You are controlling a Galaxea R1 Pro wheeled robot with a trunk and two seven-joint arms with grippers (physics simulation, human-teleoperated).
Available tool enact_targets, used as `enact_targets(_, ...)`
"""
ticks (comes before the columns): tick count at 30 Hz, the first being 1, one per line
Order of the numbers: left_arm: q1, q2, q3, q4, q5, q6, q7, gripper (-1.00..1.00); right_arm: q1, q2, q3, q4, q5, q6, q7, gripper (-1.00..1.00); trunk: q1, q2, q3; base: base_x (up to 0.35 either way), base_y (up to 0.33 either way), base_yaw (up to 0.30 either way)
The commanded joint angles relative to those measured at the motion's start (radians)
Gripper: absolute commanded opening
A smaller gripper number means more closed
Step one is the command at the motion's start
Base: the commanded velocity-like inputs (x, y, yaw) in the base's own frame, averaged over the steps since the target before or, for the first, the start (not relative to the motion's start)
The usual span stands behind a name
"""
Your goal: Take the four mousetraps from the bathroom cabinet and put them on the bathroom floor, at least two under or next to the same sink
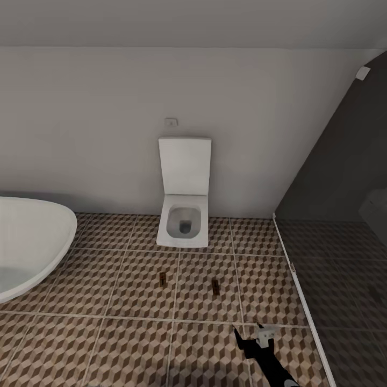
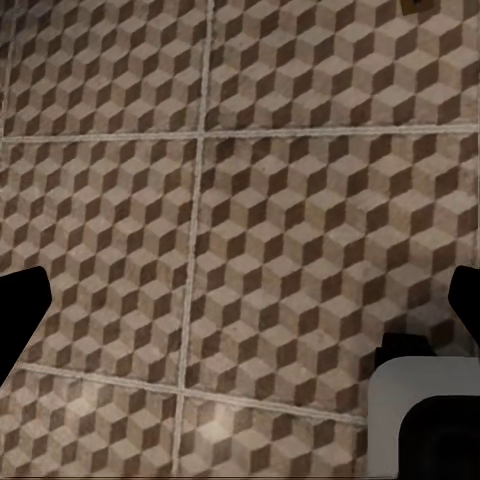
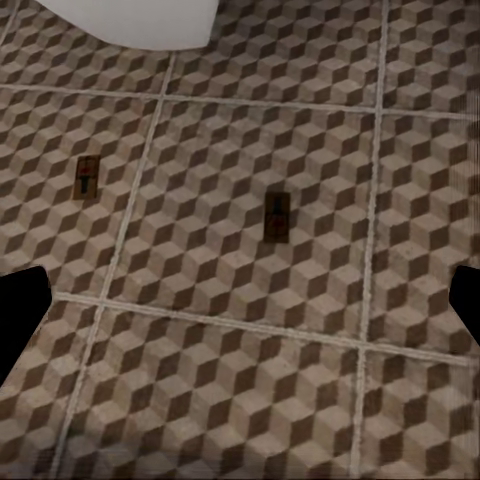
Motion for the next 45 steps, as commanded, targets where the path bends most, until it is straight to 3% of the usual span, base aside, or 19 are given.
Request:
enact_targets(1, 0.002, 0.002, -0.009, 0.005, 0.002, -0.006, 0.005, 1.00, 0.001, -0.004, 0.004, 0.006, -0.003, -0.004, 0.002, 1.00, 0.001, -0.002, -0.001, 0.000, 0.000, 0.000)
enact_targets(6, 0.014, 0.010, -0.009, 0.008, 0.002, -0.011, 0.005, 1.00, 0.026, -0.026, 0.004, 0.019, -0.003, -0.005, -0.005, 1.00, 0.001, -0.002, -0.001, 0.000, 0.000, 0.000)
enact_targets(12, 0.021, 0.012, -0.009, 0.010, 0.002, -0.013, 0.005, 1.00, 0.106, -0.076, 0.004, 0.025, -0.003, -0.005, -0.052, 1.00, 0.001, -0.002, -0.001, 0.000, 0.000, 0.000)
enact_targets(20, 0.022, 0.006, -0.009, 0.009, 0.001, -0.013, 0.005, 1.00, 0.179, -0.112, 0.004, 0.027, -0.004, -0.004, -0.100, 1.00, 0.001, -0.002, -0.001, 0.000, 0.000, 0.000)
enact_targets(34, 0.023, -0.014, -0.009, 0.010, 0.001, -0.010, 0.005, 1.00, 0.334, -0.114, 0.004, 0.028, -0.007, 0.000, -0.114, 1.00, 0.001, -0.002, -0.001, 0.000, 0.000, 0.000)
enact_targets(45, 0.023, -0.018, -0.008, 0.010, 0.002, -0.006, 0.007, 1.00, 0.372, -0.109, 0.003, 0.028, -0.007, 0.003, -0.115, 1.00, 0.001, -0.002, -0.001, 0.000, 0.000, 0.000)
